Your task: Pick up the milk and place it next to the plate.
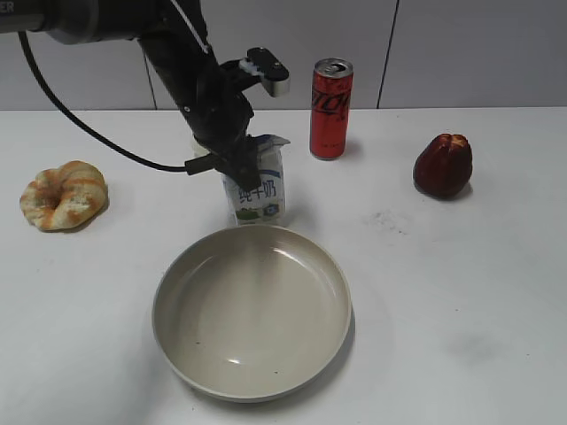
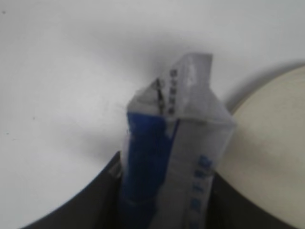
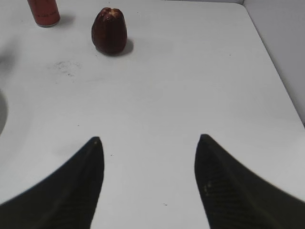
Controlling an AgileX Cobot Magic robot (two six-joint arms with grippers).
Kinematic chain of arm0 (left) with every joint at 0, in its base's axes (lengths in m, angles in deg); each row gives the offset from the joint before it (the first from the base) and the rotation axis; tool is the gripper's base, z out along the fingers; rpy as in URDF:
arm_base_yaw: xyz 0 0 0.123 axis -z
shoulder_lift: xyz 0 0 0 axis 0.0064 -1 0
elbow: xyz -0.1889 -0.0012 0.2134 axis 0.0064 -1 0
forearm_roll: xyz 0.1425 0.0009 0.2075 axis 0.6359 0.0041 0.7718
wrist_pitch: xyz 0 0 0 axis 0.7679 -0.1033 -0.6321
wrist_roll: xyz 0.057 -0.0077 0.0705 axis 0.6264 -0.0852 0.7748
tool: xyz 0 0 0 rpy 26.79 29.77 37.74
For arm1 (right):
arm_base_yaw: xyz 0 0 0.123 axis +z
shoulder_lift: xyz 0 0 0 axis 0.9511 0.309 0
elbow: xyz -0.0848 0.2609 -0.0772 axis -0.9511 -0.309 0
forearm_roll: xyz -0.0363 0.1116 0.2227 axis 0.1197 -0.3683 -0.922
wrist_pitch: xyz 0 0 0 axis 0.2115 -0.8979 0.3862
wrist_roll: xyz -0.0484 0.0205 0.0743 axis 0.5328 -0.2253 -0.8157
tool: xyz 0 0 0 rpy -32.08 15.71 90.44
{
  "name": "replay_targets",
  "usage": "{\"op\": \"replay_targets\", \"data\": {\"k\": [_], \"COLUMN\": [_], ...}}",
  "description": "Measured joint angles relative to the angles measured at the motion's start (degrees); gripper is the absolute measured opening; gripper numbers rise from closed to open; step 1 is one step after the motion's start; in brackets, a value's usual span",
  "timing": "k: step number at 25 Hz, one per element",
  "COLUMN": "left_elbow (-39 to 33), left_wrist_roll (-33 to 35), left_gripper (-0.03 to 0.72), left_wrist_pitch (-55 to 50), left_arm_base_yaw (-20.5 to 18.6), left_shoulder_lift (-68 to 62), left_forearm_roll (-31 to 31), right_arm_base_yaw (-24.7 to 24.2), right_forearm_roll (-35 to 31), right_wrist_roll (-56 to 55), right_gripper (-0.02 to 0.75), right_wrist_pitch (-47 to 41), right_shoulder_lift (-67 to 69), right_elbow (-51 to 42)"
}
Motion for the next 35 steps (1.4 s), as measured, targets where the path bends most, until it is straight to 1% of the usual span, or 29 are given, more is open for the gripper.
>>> {"op": "replay_targets", "data": {"k": [3, 6, 8, 13, 15, 19, 22, 23, 25, 29, 32, 35], "left_elbow": [0.0, 0.2, 0.2, 0.4, 0.4, 0.4, 0.5, 0.7, 0.8, 0.6, -3.3, -10.6], "left_wrist_roll": [0.2, 0.3, 0.3, -0.1, -1.0, -2.0, -6.4, -8.4, -14.8, -27.4, -33.1, -35.9], "left_gripper": [0.293, 0.319, 0.356, 0.506, 0.542, 0.564, 0.567, 0.567, 0.567, 0.567, 0.567, 0.567], "left_wrist_pitch": [-0.4, -0.7, -0.9, -0.8, -1.1, -2.9, -4.8, -5.7, -7.1, -7.8, -7.7, -7.8], "left_arm_base_yaw": [0.0, 0.0, 0.0, 0.0, 0.0, 0.0, -0.5, -1.0, -2.8, -8.9, -14.0, -18.6], "left_shoulder_lift": [0.0, -0.7, -0.9, -1.0, -0.2, 5.4, 11.8, 14.0, 17.9, 23.6, 27.4, 32.2], "left_forearm_roll": [0.2, 0.2, 0.1, 0.1, 0.2, 0.3, 0.8, 0.9, 1.7, 4.5, 5.4, 5.7], "right_arm_base_yaw": [0.0, 0.0, 0.0, 0.0, 0.0, 0.0, 0.0, 0.0, 0.0, 0.0, 0.0, 0.0], "right_forearm_roll": [0.0, 0.0, 0.0, 0.0, 0.0, 0.0, 0.0, 0.0, 0.0, 0.0, 0.0, 0.0], "right_wrist_roll": [0.0, 0.0, 0.0, 0.0, 0.0, 0.0, 0.0, 0.0, 0.0, 0.0, 0.0, 0.0], "right_gripper": [0.459, 0.459, 0.459, 0.459, 0.459, 0.459, 0.459, 0.459, 0.459, 0.459, 0.459, 0.459], "right_wrist_pitch": [0.0, 0.0, 0.0, 0.0, 0.0, 0.0, 0.0, 0.0, 0.0, 0.0, 0.0, 0.0], "right_shoulder_lift": [0.0, 0.0, 0.0, 0.0, 0.0, 0.0, 0.0, 0.0, 0.0, 0.0, 0.0, 0.0], "right_elbow": [0.0, 0.0, 0.0, 0.0, 0.0, 0.0, 0.0, 0.0, 0.0, 0.0, 0.0, 0.0]}}
